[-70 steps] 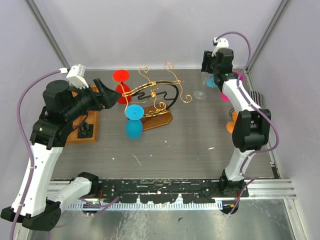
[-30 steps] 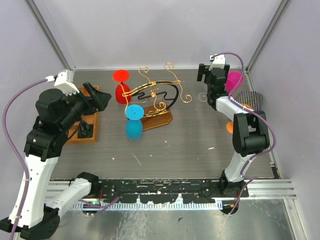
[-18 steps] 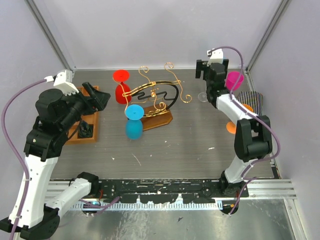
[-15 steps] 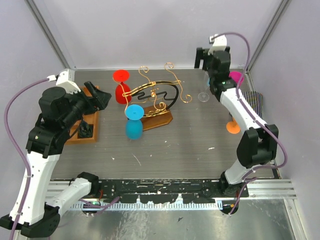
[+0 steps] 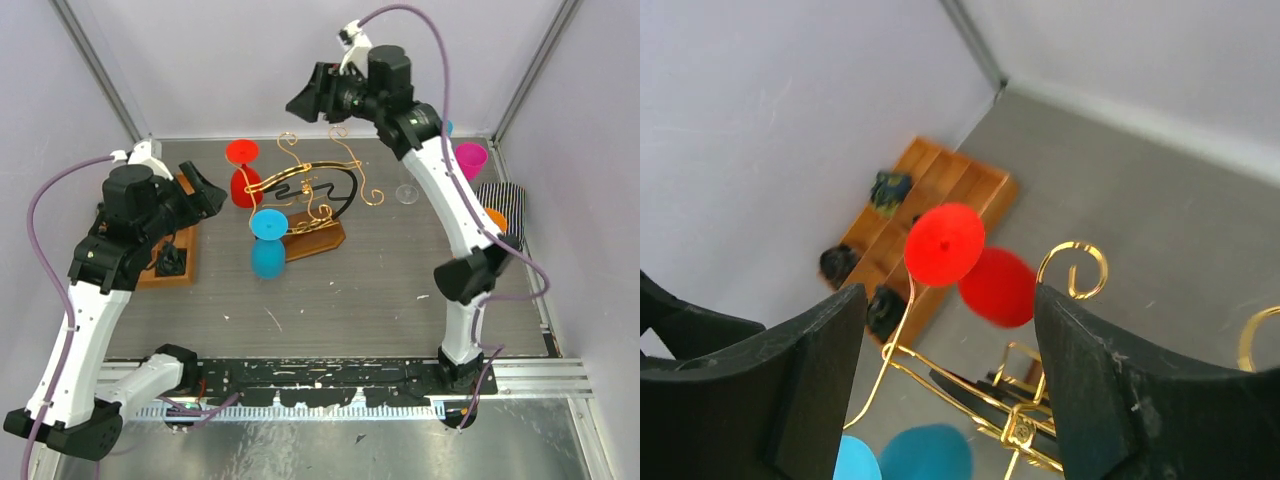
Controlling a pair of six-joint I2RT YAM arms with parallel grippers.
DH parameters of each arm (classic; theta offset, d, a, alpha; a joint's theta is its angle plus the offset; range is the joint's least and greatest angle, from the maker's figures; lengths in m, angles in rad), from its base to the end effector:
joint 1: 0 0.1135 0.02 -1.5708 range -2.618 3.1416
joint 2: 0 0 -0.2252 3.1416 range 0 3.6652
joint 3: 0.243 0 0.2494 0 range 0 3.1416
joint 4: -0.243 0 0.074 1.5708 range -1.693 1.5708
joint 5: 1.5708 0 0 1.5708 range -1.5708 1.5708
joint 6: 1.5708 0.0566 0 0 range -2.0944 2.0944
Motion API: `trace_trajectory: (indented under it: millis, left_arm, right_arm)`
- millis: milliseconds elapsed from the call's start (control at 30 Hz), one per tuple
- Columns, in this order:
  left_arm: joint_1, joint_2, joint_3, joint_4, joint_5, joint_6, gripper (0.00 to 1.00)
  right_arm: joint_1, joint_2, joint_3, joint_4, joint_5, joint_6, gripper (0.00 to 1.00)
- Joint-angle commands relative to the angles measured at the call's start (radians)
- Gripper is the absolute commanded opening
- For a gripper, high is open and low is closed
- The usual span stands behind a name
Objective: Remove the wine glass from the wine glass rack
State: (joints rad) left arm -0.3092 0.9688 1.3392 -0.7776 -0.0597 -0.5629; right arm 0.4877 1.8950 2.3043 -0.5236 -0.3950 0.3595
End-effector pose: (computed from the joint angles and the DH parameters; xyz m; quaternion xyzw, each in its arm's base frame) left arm 0.2070 -0.0626 0.3910 -0.1219 0.8263 -0.2094 0.5084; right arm 0.3567 0.2139 0.4640 -0.1772 0.7220 0.4018 0.5347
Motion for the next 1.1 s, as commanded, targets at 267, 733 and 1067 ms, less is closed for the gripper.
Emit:
trace_trajectory:
  millis: [267,733,1067]
  left_arm:
    - [0.005,-0.046,-0.032,-0.012,-0.040,-0.014,0.83]
    - [0.006,-0.078,-0.044,-0.022,-0.055,0.002,0.84]
    - [0.007,-0.043,-0.057,-0.021,-0.065,-0.017,0.84]
  right_arm:
    - [0.083,0.268,0.159,-0.066,-0.180,0.323,0.71]
    - [0.113,0.242,0.160,-0.052,-0.050,0.271,0.65]
    - [0.144,0.257,0.185,-0.031,-0.102,0.290,0.59]
